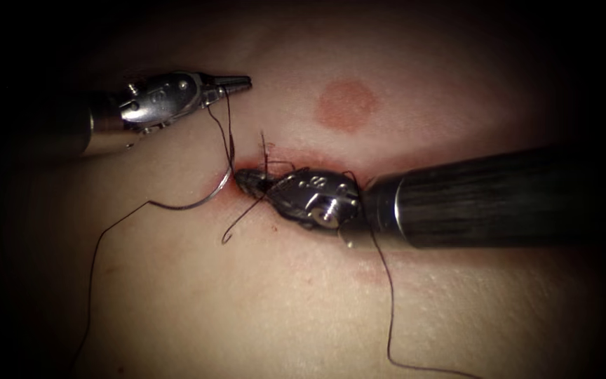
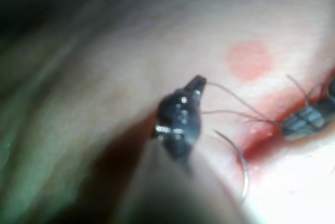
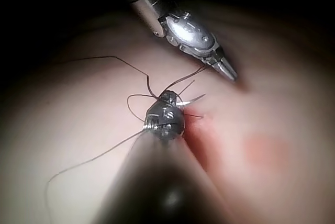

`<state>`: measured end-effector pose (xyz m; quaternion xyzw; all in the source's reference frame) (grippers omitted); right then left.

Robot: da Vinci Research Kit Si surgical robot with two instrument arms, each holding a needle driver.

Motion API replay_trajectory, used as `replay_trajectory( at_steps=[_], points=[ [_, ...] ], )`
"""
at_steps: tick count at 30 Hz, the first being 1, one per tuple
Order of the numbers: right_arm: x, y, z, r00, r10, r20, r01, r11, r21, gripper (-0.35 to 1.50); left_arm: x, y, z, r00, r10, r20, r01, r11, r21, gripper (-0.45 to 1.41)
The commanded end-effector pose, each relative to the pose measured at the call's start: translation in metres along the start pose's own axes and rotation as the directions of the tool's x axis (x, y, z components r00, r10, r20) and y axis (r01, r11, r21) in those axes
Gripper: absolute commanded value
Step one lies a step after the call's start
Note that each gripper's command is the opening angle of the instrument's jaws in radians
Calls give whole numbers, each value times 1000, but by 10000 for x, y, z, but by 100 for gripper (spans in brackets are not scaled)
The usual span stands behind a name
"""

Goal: Wound Closure
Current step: Pull the right gripper down and the left gripper up to tighten the knot.

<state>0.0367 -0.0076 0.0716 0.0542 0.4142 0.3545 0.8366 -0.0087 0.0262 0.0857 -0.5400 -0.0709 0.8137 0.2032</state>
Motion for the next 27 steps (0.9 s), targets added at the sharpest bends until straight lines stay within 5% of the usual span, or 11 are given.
replay_trajectory(
  at_steps=[1,9,27],
  points=[
    [-3,-9,1,1000,-5,-4,5,1000,7,-35,-3,-4,8,1000,-1,0,1,1000,0,-35],
    [5,-47,-32,998,-64,-22,65,998,8,-35,-2,-35,14,1000,-26,16,26,999,24,-35],
    [-13,-110,-57,989,-149,-19,150,987,65,-35,44,-102,19,998,-60,-8,60,996,60,-35]
  ],
)
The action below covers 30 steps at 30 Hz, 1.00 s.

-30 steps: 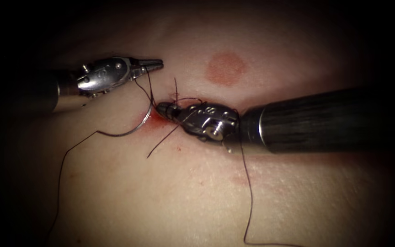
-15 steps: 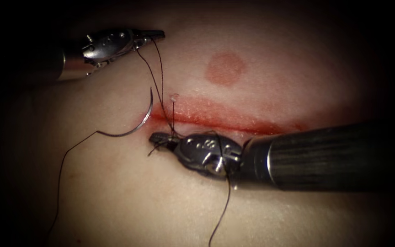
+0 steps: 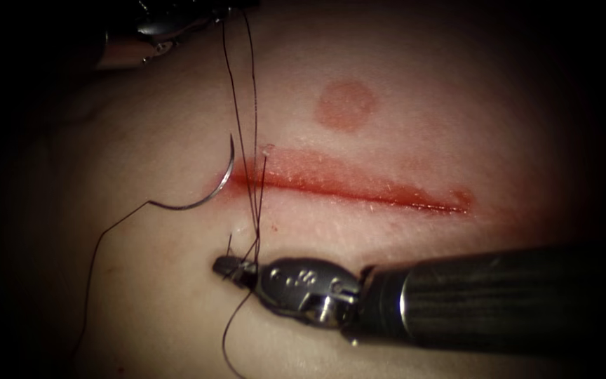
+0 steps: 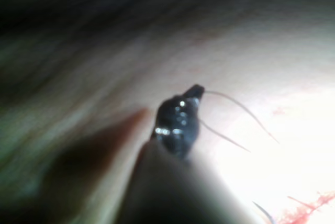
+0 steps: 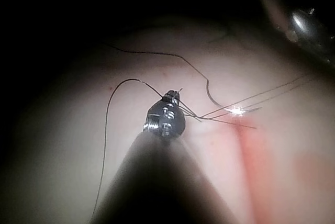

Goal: Wound Closure
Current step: Pull the right gripper down and the left gripper up to tighten the knot.

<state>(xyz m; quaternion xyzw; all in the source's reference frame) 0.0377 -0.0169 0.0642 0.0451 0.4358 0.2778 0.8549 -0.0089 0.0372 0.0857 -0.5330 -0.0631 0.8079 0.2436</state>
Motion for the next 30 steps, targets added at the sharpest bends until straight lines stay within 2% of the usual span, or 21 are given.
replay_trajectory(
  at_steps=[1,8,20,24,30],
  points=[
    [-7,-11,0,1000,-1,4,1,1000,6,-35,-1,-5,5,1000,-3,-5,3,1000,1,-35],
    [-18,-47,-19,999,-35,18,35,998,45,-35,7,-21,3,999,-18,-29,18,1000,17,-35],
    [-21,-81,-36,997,-73,-4,73,994,87,-35,13,-36,2,999,-22,-40,23,999,25,-35],
    [-31,-110,-44,993,-116,-12,116,986,119,-35,18,-46,0,998,-32,-57,34,999,34,-35],
    [-39,-133,-57,990,-143,-6,142,981,133,-35,21,-54,-1,997,-34,-67,37,998,44,-35]
  ],
)
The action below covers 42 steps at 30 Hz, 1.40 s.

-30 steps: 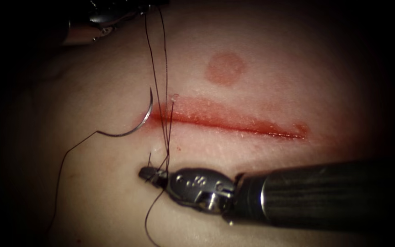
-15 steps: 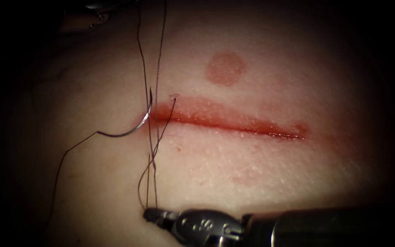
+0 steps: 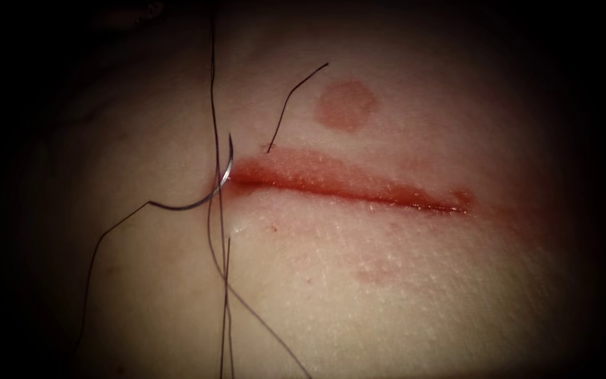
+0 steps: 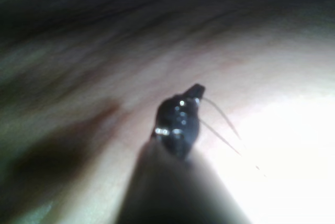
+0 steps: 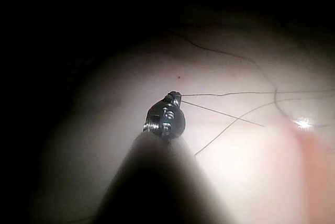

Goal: Wound Closure
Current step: Pull the right gripper down and the left gripper up to tighten the knot.

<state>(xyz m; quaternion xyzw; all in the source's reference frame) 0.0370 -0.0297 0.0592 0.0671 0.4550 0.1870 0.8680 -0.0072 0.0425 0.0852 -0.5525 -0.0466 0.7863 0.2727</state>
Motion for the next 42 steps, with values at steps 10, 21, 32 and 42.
replay_trajectory(
  at_steps=[10,21,32,42],
  points=[
    [13,-36,-17,1000,-14,-11,15,999,45,-35,3,-8,6,1000,-7,-11,8,1000,18,-35],
    [14,8,-34,992,51,-116,-66,990,-127,148,-5,47,-37,999,35,-9,-35,999,-19,-35],
    [13,33,-101,975,81,-207,-96,993,-66,148,-33,144,-128,994,-104,-29,99,987,-126,7],
    [-1,36,-154,966,122,-228,-109,992,66,148,-76,251,-232,976,-214,-30,203,956,-212,54]
  ],
)
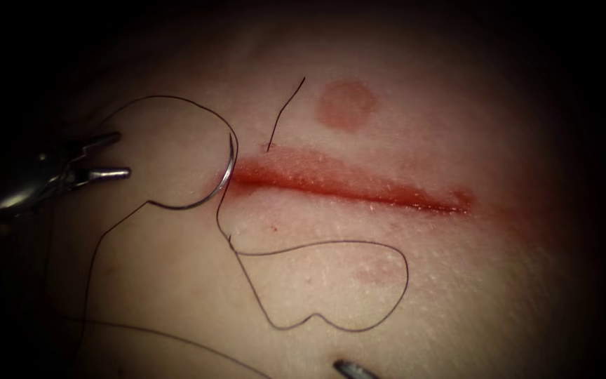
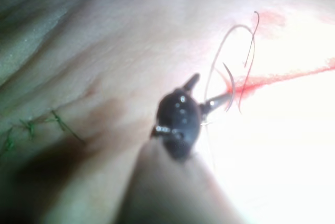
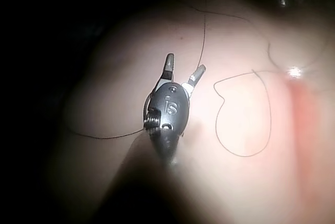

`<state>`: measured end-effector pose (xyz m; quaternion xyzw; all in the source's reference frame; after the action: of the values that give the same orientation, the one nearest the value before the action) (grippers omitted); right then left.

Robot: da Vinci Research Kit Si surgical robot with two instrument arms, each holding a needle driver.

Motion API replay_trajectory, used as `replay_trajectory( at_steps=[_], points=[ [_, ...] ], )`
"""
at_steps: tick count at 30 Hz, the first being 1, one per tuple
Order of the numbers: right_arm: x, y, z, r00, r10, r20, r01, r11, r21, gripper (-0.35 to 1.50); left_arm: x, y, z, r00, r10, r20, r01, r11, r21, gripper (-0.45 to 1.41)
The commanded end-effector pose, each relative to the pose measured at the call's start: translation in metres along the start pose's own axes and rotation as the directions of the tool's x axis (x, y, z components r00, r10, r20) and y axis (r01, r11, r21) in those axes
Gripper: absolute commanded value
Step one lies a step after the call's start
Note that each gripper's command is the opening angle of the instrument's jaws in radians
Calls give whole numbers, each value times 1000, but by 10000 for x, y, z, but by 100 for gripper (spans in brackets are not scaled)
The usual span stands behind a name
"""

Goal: Wound Closure
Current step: Pull the right gripper down and the left gripper up to tighten the knot, then wait for next command.

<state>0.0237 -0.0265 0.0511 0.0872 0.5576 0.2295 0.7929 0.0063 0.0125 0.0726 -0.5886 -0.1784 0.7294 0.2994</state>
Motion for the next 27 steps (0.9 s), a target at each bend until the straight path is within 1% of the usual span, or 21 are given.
replay_trajectory(
  at_steps=[1,2,3,4,5,6,7,9,10,14,17,19,21,23,24,27],
  points=[
    [-7,-2,-6,1000,-10,29,10,1000,14,148,-10,4,2,1000,12,-3,-12,1000,-16,59],
    [-4,6,-14,990,-77,117,79,997,-13,148,-17,16,-9,1000,22,5,-22,999,-35,63],
    [-3,10,-17,986,-81,143,86,996,-32,148,-19,20,-13,999,29,18,-28,999,-41,66],
    [-1,15,-19,983,-90,159,98,994,-42,148,-21,24,-15,999,30,40,-28,998,-50,67],
    [2,21,-21,978,-113,173,123,991,-48,148,-22,27,-17,996,60,73,-56,997,-57,68],
    [7,32,-24,972,-139,190,153,986,-63,146,-21,34,-17,978,121,169,-110,991,-71,72],
    [11,38,-25,970,-145,193,162,984,-75,146,-19,36,-16,965,147,215,-136,988,-67,73],
    [16,47,-27,974,-127,185,148,984,-101,146,-11,41,-11,942,212,258,-200,977,-73,73],
    [23,59,-28,976,-129,173,148,984,-98,146,1,43,4,941,234,243,-217,972,-95,71],
    [36,81,-27,970,-150,190,169,982,-86,146,21,49,41,952,274,140,-257,958,-129,70],
    [45,96,-26,971,-157,179,169,984,-57,145,27,58,73,952,295,82,-276,943,-185,69],
    [50,104,-26,976,-151,156,157,987,-26,138,28,65,96,953,301,41,-285,932,-222,69],
    [54,111,-26,977,-156,147,159,987,-9,133,30,67,114,952,305,8,-294,924,-243,69],
    [59,117,-25,978,-154,139,156,988,-4,133,32,68,132,951,309,-12,-302,920,-248,68],
    [65,122,-25,980,-159,122,160,987,4,135,35,69,147,950,311,-28,-307,915,-261,68],
    [73,129,-26,980,-179,87,178,984,24,135,39,68,160,950,310,-45,-310,909,-278,68]
  ],
)
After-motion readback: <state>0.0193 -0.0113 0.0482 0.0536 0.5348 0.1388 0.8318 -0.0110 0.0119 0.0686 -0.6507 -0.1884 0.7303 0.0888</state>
